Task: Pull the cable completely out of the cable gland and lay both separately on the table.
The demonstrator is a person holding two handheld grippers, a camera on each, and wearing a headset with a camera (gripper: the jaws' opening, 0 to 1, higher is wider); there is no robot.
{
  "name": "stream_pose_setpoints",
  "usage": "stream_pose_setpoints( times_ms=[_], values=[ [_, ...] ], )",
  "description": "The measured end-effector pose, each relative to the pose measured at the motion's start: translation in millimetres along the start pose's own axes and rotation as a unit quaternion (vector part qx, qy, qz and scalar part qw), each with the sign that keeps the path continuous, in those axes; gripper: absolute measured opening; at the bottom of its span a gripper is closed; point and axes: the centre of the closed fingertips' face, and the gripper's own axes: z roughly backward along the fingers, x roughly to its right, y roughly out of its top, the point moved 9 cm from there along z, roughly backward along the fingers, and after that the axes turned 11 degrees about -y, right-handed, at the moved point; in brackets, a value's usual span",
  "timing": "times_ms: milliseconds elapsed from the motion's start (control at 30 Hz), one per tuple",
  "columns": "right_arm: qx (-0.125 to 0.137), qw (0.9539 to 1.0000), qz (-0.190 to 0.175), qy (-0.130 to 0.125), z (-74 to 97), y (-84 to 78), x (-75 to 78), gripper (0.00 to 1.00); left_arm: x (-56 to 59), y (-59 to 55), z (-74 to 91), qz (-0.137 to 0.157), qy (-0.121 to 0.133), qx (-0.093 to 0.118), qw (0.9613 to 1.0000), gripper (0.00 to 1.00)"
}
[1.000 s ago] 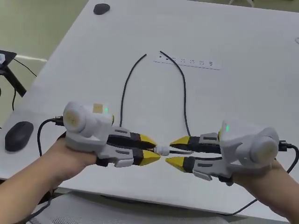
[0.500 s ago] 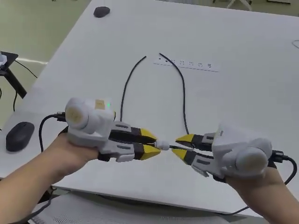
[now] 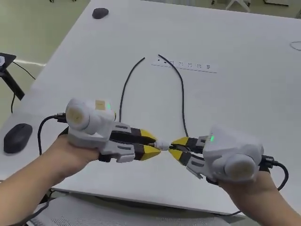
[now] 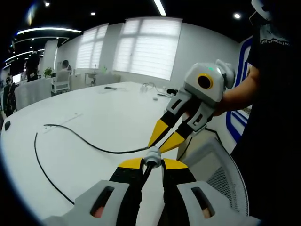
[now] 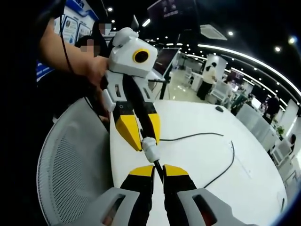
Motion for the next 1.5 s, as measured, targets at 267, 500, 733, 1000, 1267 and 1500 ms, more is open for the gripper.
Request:
stream_pose_setpoints(
  times_ms=[267,500,733,1000,1267,1500],
  values=[
    [-0.007,1.0000,-0.001,-0.001,0.4,-1.7,-3.2,0.01,2.2,-1.6,-0.6,0.007,0.000,-0.002,1.0000,0.15],
    [-0.014,0.9997,-0.019,-0.010,1.7,-2.1,-2.1,0.01,2.0,-0.8,-1.9,0.015,0.000,0.005,0.9999,0.15],
    [-0.029,0.9990,-0.030,-0.017,3.1,-7.3,1.8,0.00,2.3,-1.1,-0.2,0.017,0.000,0.007,0.9998,0.15],
    [-0.040,0.9980,-0.044,-0.024,3.3,-16.0,5.5,0.00,2.2,0.4,-0.5,0.017,0.001,0.007,0.9998,0.15],
    [-0.058,0.9956,-0.059,-0.044,4.7,-28.8,10.6,0.00,2.2,2.5,-1.0,0.011,0.002,0.005,0.9999,0.15],
    [-0.081,0.9874,-0.119,-0.067,7.3,-44.3,16.1,0.00,4.3,3.2,-1.9,0.016,0.004,0.011,0.9998,0.15]
  ],
)
